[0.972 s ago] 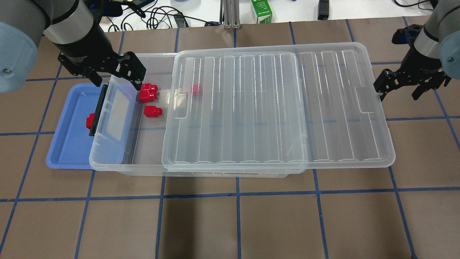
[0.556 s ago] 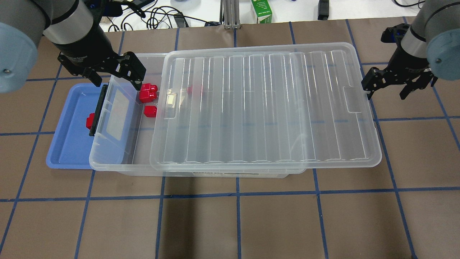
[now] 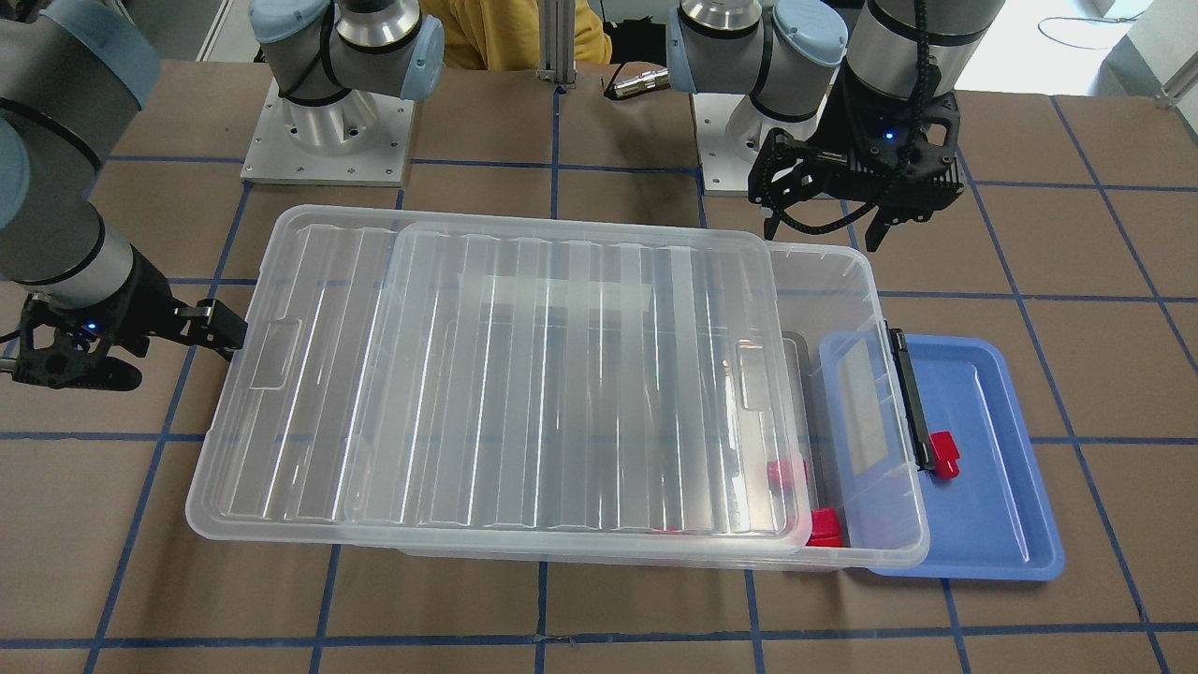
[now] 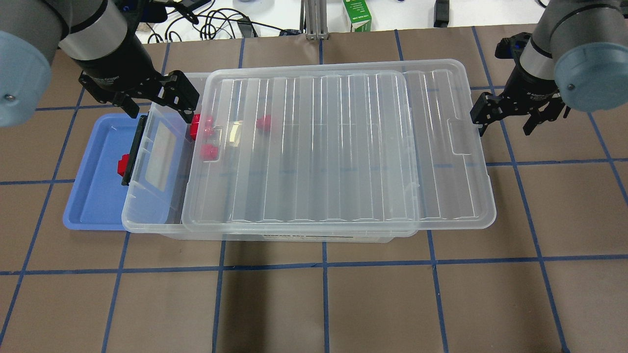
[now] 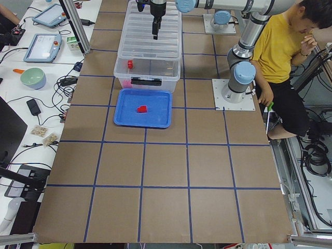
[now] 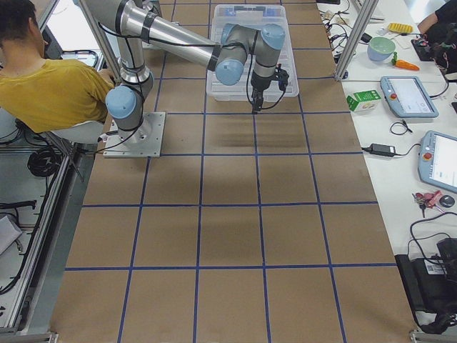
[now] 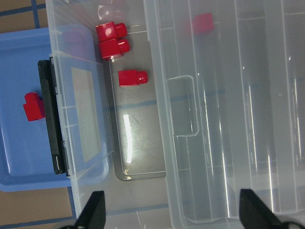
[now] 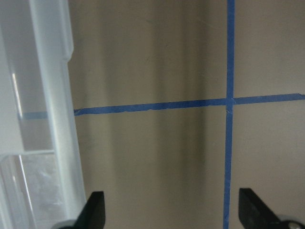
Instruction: Place red block in blue tray from box
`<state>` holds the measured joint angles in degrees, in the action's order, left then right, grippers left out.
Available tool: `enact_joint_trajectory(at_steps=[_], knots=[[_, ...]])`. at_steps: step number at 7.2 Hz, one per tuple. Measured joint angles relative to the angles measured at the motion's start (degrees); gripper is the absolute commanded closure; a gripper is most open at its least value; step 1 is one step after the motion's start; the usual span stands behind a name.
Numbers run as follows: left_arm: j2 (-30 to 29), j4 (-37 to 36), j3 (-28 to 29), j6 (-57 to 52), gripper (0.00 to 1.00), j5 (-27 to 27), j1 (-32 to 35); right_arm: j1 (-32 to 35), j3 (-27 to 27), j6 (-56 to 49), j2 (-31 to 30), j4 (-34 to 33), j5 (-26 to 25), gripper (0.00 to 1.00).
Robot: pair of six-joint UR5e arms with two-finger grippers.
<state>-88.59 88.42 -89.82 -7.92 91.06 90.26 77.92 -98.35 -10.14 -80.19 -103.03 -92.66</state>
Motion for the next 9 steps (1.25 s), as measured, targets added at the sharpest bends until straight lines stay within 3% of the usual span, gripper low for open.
enact_joint_trajectory(at_steps=[9], knots=[[-0.09, -0.07, 0.0, 0.01, 0.0, -0.04, 0.0, 8.88, 0.16, 3.44, 0.73, -0.07, 0.24, 0.0]])
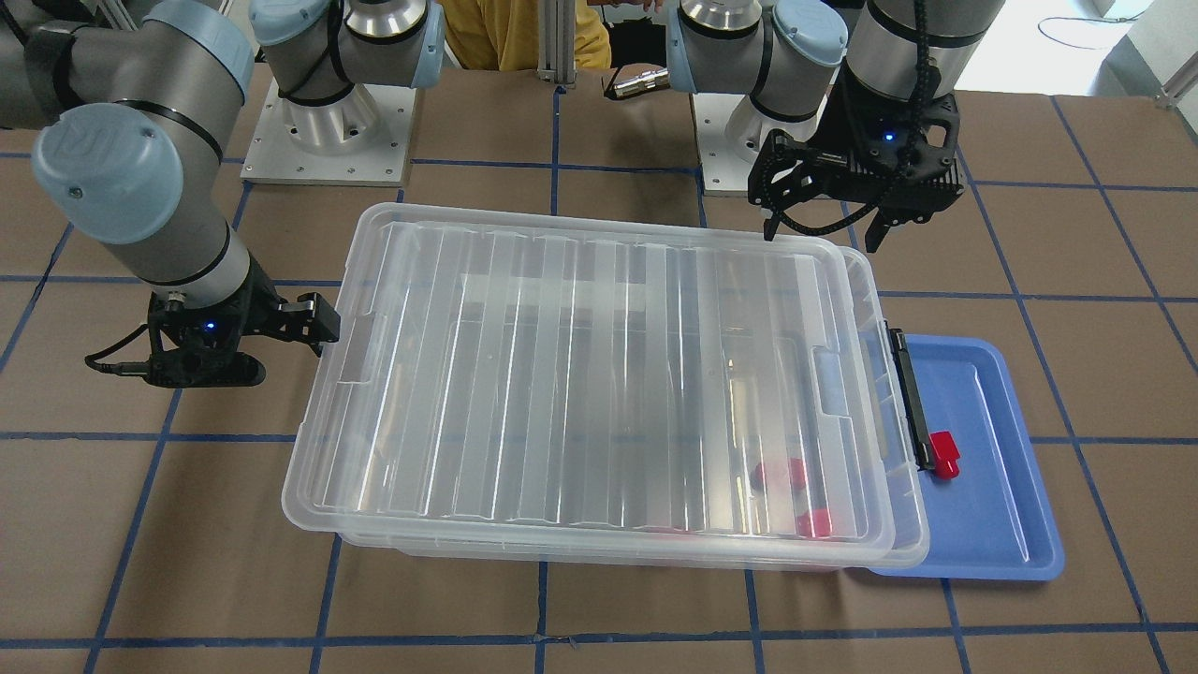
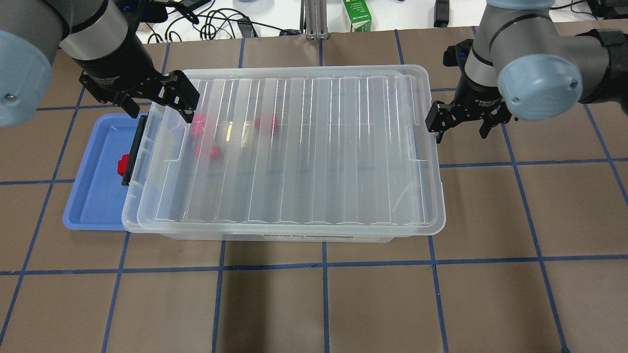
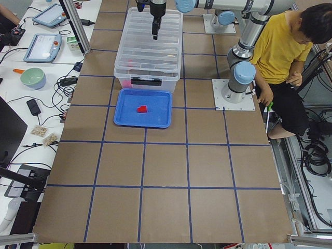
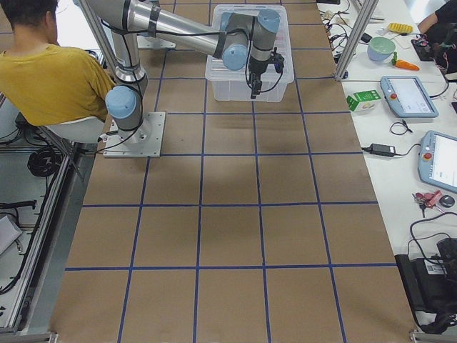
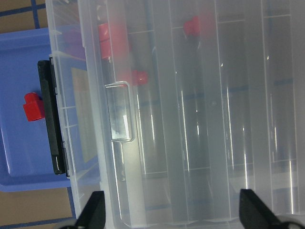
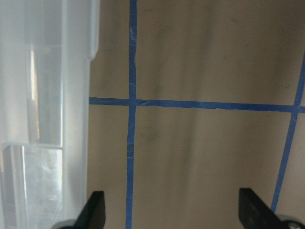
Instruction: Place red block in blue tray from box
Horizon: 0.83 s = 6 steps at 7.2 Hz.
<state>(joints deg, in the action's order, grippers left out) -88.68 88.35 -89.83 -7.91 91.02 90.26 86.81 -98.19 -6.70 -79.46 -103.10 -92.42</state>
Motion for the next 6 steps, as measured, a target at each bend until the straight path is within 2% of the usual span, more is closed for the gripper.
enact_joint_trajectory(at_steps=[4, 6], knots=[[0.05, 0.07, 0.0, 0.08, 0.0, 0.04, 0.0, 0.9, 0.16, 0.02, 0.14, -0.02, 0.03, 0.0], [0.08, 0.07, 0.0, 0.09, 0.0, 0.04, 0.0, 0.89, 2.3, 0.0, 0.38, -0.04, -0.01, 0.0]])
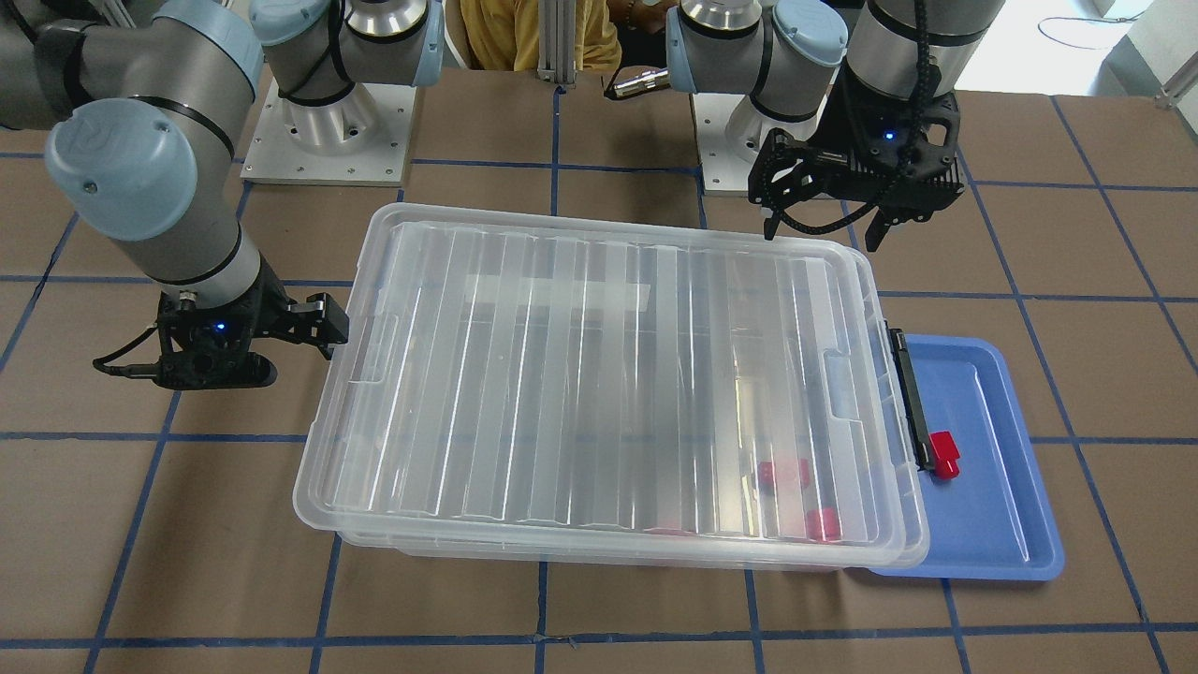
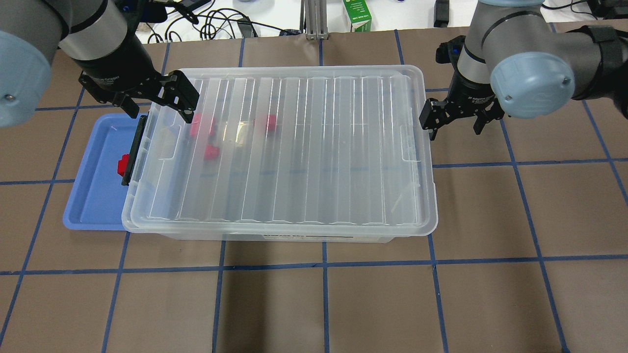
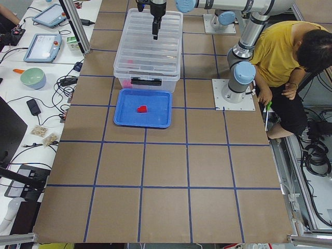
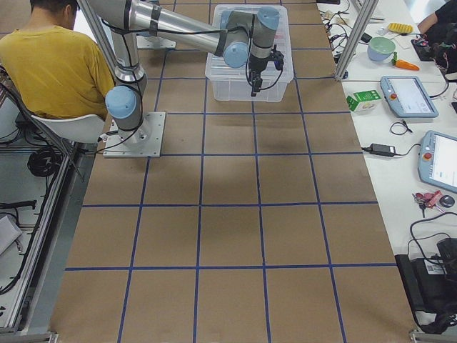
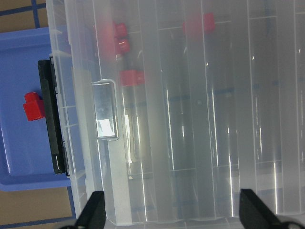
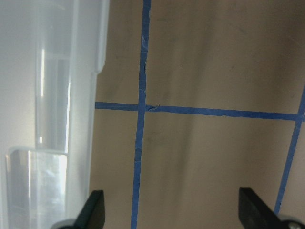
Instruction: Place red block in blue tray from box
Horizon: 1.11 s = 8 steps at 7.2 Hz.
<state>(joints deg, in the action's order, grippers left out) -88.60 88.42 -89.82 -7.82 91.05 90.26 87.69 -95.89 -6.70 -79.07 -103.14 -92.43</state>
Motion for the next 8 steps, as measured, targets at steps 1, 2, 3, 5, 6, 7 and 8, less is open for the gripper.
enact_joint_trajectory(at_steps=[1, 2, 3, 5, 6, 7, 8], knots=[[0.01, 0.0, 0.0, 0.0, 0.0, 0.0, 0.0, -0.12, 2.69, 0.06, -0.08, 1.44, -0.14, 0.0], [0.01, 0.0, 0.0, 0.0, 0.0, 0.0, 0.0, -0.25, 6.05, 0.18, -0.38, 4.93, -0.19, 0.0], [0.01, 0.0, 0.0, 0.0, 0.0, 0.0, 0.0, -0.27, 9.45, 0.93, -0.85, 9.34, -0.18, 0.0], [0.01, 0.0, 0.0, 0.0, 0.0, 0.0, 0.0, -0.01, 15.08, 4.95, -2.28, 17.38, 0.88, 0.0], [0.01, 0.0, 0.0, 0.0, 0.0, 0.0, 0.0, 0.06, 16.5, 7.49, -3.1, 19.61, 2.19, 0.0], [0.01, 0.02, 0.0, -0.02, 0.0, 0.02, 0.0, 0.12, 16.79, 9.7, -3.46, 20.61, 2.86, 0.0], [0.01, 0.08, -0.02, -0.05, 0.0, 0.06, 0.0, 0.19, 16.73, 11.3, -3.59, 20.99, 3.44, 0.0]])
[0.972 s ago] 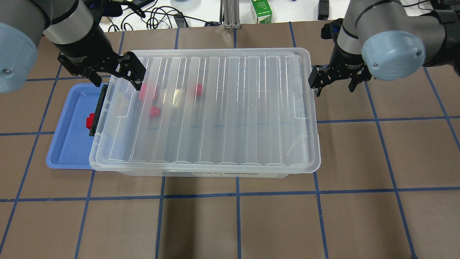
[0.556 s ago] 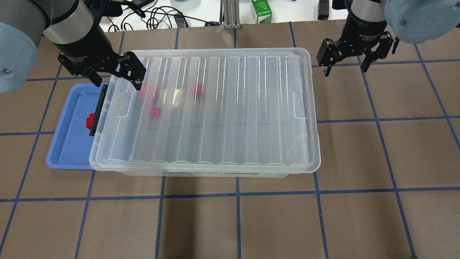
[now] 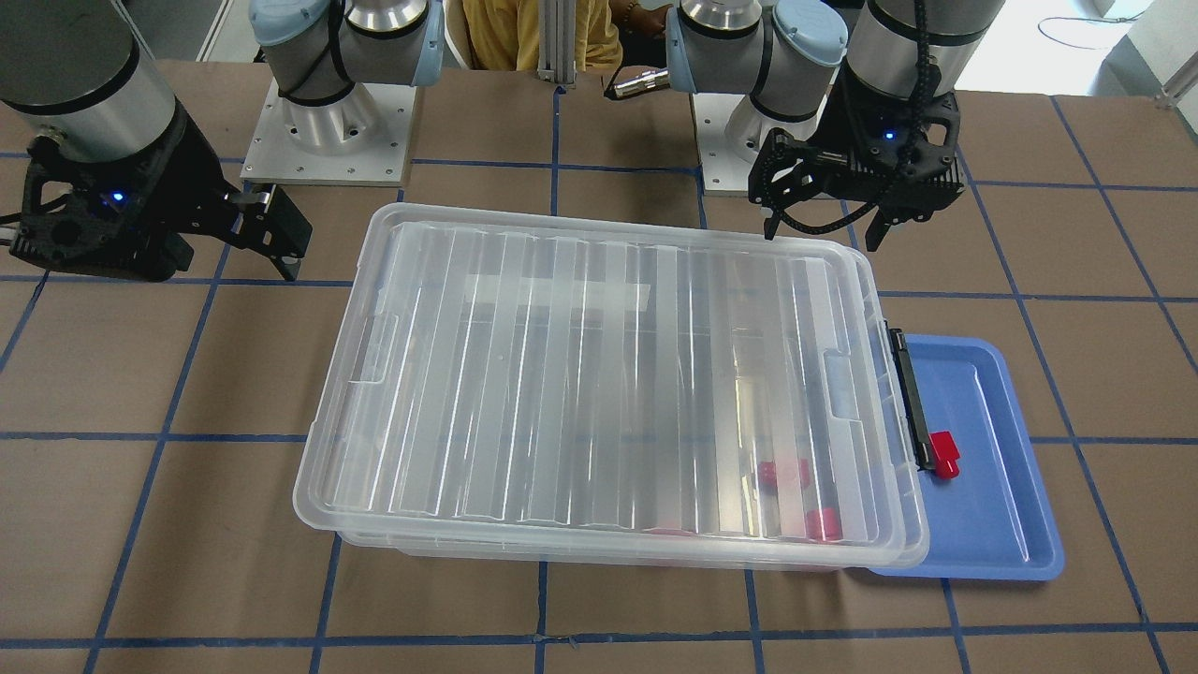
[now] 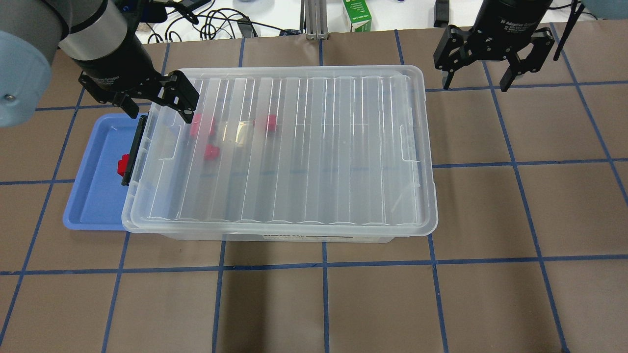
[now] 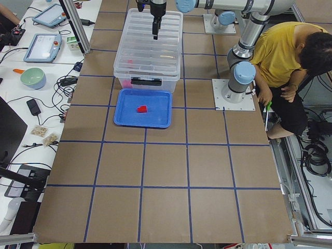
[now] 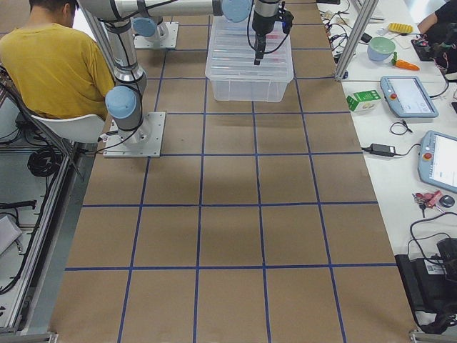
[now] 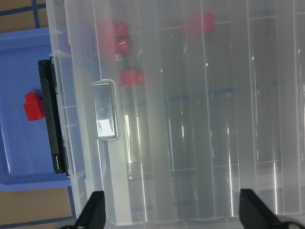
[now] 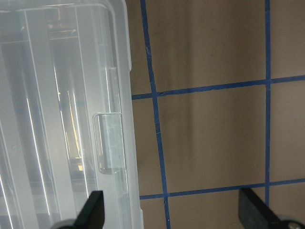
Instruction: Place red block in blue tray from box
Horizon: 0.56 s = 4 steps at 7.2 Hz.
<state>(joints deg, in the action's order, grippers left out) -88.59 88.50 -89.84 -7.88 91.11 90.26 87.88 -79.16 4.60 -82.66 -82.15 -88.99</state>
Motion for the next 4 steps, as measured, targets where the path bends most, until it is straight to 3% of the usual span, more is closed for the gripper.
enact_joint_trajectory(at_steps=[4], knots=[[0.12, 0.05, -0.14, -0.03, 0.0, -0.05, 0.0, 0.32, -2.57, 1.53, -2.46, 1.3, -0.34, 0.0]])
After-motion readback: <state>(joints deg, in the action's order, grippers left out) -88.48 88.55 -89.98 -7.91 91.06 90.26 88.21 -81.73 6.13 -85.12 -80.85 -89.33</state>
